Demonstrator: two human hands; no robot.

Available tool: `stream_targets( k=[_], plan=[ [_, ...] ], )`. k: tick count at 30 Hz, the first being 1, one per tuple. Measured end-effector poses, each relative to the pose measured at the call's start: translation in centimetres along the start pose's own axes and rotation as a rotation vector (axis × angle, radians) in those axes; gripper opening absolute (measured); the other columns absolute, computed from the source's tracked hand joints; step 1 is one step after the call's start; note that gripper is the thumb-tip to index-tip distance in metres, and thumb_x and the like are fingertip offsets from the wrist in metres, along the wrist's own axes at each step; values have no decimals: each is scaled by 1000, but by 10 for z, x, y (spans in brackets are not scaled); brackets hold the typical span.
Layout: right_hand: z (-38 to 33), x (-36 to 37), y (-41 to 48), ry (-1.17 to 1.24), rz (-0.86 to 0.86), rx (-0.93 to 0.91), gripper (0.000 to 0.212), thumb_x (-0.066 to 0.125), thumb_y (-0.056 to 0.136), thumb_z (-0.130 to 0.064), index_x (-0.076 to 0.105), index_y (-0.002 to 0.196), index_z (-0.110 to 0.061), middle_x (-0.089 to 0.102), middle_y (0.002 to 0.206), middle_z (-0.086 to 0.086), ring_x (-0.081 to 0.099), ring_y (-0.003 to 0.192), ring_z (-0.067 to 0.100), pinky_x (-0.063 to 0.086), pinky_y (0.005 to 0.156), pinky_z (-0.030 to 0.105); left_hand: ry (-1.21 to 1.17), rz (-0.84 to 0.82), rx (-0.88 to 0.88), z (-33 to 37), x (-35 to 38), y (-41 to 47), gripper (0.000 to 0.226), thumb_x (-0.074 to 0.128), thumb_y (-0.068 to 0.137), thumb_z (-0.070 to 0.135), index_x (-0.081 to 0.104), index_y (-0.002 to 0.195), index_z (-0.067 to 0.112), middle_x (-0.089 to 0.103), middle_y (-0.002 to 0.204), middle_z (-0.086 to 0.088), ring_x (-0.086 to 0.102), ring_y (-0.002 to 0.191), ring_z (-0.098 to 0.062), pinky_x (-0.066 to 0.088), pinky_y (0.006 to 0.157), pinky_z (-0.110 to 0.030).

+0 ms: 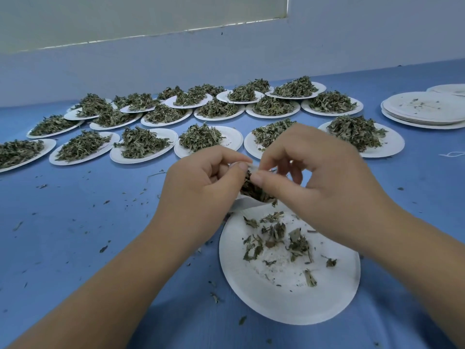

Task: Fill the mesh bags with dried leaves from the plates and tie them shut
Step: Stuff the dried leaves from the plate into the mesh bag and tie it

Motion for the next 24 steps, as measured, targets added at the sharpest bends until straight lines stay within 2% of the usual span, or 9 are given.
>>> stream_targets(
  k=[2, 3, 5, 7, 10, 13, 17, 21, 24],
  plan=[
    [4, -8, 2, 17, 56, 50, 11, 65, 82, -43, 61, 84, -33, 55, 81, -16, 53, 78, 1, 38, 68, 9, -5, 18, -7, -1, -1, 1, 19, 62, 89, 12, 71, 80, 26, 51, 50, -3, 38, 40, -2, 30, 41, -10],
    [7, -12, 3, 43, 57, 83, 18, 64, 80, -48, 62, 90, -34, 57, 87, -16, 54, 82, 2, 39, 69, 9, -16, 27, -16, -1, -1, 2, 19, 62, 89, 12, 71, 80, 25, 51, 50, -1, 39, 41, -2, 30, 42, -10],
    [14, -15, 4, 65, -43, 141, 45, 62, 71, -66, 56, 107, -40, 54, 103, -19, 54, 93, -1, 40, 71, 10, -49, 51, -39, -3, -2, 3, 19, 63, 90, 13, 72, 80, 26, 51, 49, 6, 41, 42, -2, 33, 42, -12],
    [17, -13, 3, 25, -210, 182, 72, 63, 58, -78, 42, 122, -51, 46, 117, -26, 50, 102, -8, 39, 73, 13, -60, 70, -53, -5, -4, 3, 18, 63, 90, 14, 72, 80, 27, 50, 47, 11, 42, 43, -5, 35, 43, -17],
    [18, -5, 0, -24, -348, 195, 92, 71, 53, -71, 29, 133, -55, 41, 119, -30, 48, 99, -15, 40, 69, 13, -88, 74, -56, -5, -6, 4, 16, 62, 91, 15, 73, 83, 24, 46, 45, 12, 37, 42, -7, 33, 43, -21],
    [18, 1, -1, -69, -341, 188, 81, 76, 64, -55, 33, 133, -51, 51, 102, -29, 50, 89, -16, 42, 63, 9, -119, 76, -62, -5, -7, 4, 16, 62, 92, 14, 73, 83, 23, 45, 45, 12, 36, 41, -7, 32, 42, -20],
    [16, 0, 0, -41, -230, 185, 49, 76, 74, -39, 55, 119, -40, 61, 86, -20, 56, 80, -10, 45, 72, 11, -114, 78, -62, -5, -7, 4, 18, 62, 92, 14, 73, 82, 24, 46, 45, 12, 37, 41, -6, 33, 42, -19],
    [12, -3, 0, 37, -153, 171, 29, 71, 72, -39, 64, 100, -36, 65, 78, -18, 60, 78, -1, 47, 74, 14, -118, 77, -60, -5, -7, 4, 20, 62, 91, 13, 72, 80, 26, 46, 46, 11, 37, 41, -7, 34, 41, -18],
    [11, -3, 0, 47, -130, 158, 22, 76, 74, -31, 66, 94, -33, 65, 75, -18, 61, 77, 0, 48, 74, 16, -128, 73, -58, -4, -6, 3, 20, 62, 91, 11, 72, 79, 25, 48, 46, 10, 40, 40, -4, 35, 40, -14]
  ],
)
Point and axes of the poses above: each hand's wrist, its own y-axis towards the middle knuckle, its own x-axis out of the palm, z = x × y, the point moved 2 cm from there along y, towards the middle knuckle
